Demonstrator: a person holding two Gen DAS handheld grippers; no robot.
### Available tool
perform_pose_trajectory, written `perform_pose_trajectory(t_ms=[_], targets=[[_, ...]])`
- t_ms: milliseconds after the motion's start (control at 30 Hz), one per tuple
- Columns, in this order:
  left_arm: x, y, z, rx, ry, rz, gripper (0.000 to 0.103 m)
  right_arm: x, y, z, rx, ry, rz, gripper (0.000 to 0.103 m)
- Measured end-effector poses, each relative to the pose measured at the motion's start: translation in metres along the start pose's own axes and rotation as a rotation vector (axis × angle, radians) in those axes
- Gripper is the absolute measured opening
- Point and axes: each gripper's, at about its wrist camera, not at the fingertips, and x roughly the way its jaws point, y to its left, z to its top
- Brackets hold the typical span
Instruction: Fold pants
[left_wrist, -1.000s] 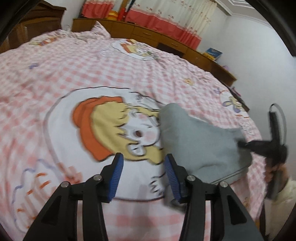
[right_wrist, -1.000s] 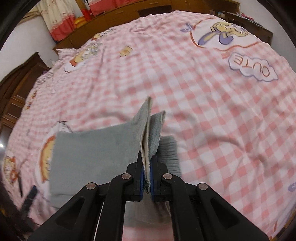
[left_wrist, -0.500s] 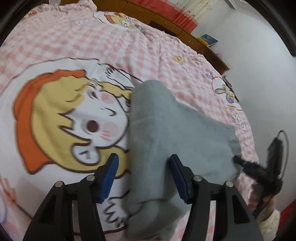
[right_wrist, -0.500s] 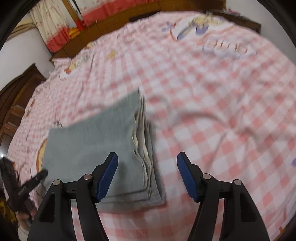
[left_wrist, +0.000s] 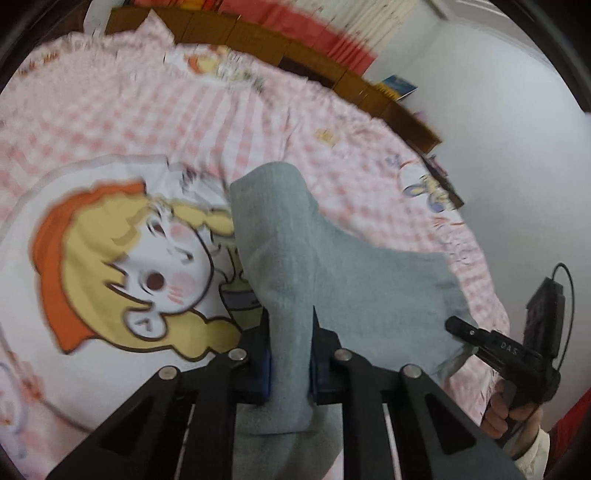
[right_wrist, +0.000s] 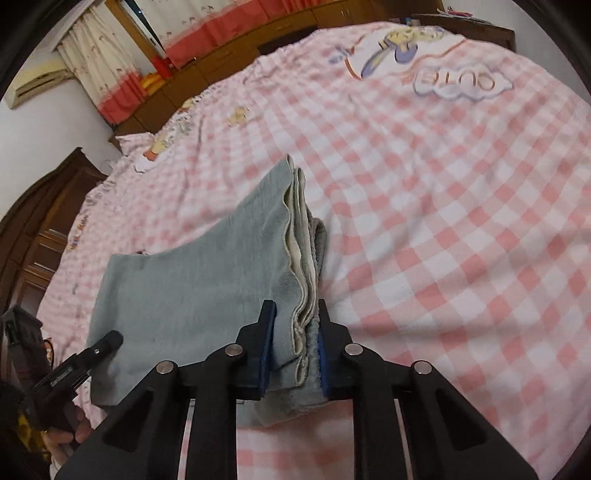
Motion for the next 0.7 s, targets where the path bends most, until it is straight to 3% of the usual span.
perform_pose_trajectory(t_ms=[67, 267, 433, 533, 633, 700], targets=[[-0.026, -0.001, 0.004, 0.041, -0.041, 0.032, 0.014, -0.013, 0.011, -0.001, 0.005, -0.005, 0.086, 0.015], [-0.080, 0.028, 0.002, 0.001, -0.057, 0.101, 0.014, -0.028, 0.074, -0.017, -0.105, -0.006, 0.162, 0.015], [-0.110, 0.074, -0.017, -0.031, -0.058, 0.167, 0.014, -0.013, 0.114, -0.058, -0.202, 0.018, 0.193, 0.015], [-0.098, 0.101, -0.031, -0.036, -0.007, 0.217, 0.017, 0.011, 0.122, -0.082, -0.219, 0.062, 0.167, 0.016], [-0.083, 0.125, -0.049, -0.071, 0.048, 0.252, 0.026, 0.040, 0.123, -0.103, -0.274, 0.093, 0.044, 0.018], [-0.091, 0.137, -0.059, -0.102, 0.031, 0.231, 0.033, 0.052, 0.122, -0.110, -0.302, 0.109, -0.014, 0.029]])
